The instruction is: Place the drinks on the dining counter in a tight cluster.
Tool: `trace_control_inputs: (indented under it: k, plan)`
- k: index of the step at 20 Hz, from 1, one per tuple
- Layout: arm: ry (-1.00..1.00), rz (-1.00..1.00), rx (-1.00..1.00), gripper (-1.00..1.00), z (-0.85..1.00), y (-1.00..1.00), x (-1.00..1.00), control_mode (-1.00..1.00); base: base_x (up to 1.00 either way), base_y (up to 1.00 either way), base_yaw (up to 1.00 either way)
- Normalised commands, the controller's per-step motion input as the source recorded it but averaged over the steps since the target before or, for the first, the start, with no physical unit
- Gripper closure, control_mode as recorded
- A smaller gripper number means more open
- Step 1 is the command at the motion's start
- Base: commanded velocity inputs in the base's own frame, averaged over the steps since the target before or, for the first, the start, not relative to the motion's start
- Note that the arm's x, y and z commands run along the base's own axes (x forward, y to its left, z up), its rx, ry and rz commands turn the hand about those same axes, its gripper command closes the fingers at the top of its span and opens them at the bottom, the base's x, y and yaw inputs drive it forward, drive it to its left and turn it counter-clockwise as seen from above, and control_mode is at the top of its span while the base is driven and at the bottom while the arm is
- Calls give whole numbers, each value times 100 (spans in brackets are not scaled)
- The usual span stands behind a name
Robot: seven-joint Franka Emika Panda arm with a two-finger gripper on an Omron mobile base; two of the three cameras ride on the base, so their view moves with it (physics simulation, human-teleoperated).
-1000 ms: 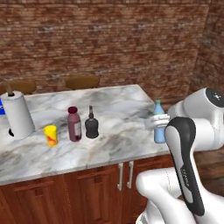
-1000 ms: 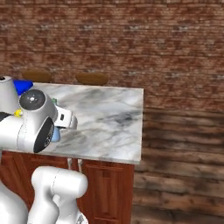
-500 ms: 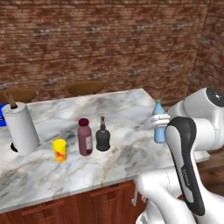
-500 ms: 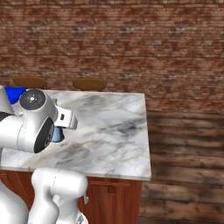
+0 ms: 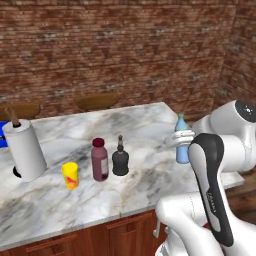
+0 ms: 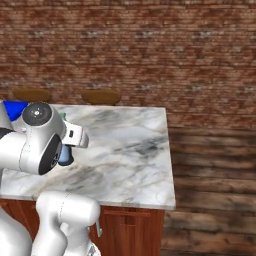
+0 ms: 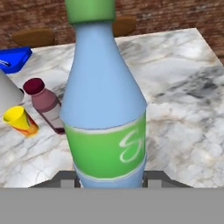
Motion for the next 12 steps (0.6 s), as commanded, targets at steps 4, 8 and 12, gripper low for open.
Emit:
trace_control_inputs:
  k: [4, 8, 12]
  plan:
    - [0, 0, 0, 100, 0, 0, 0, 100, 0, 0, 1]
    - [0, 0, 0, 100, 0, 0, 11, -100, 0, 0, 0]
    - [1, 8, 0, 100, 0, 0, 79, -100, 0, 0, 0]
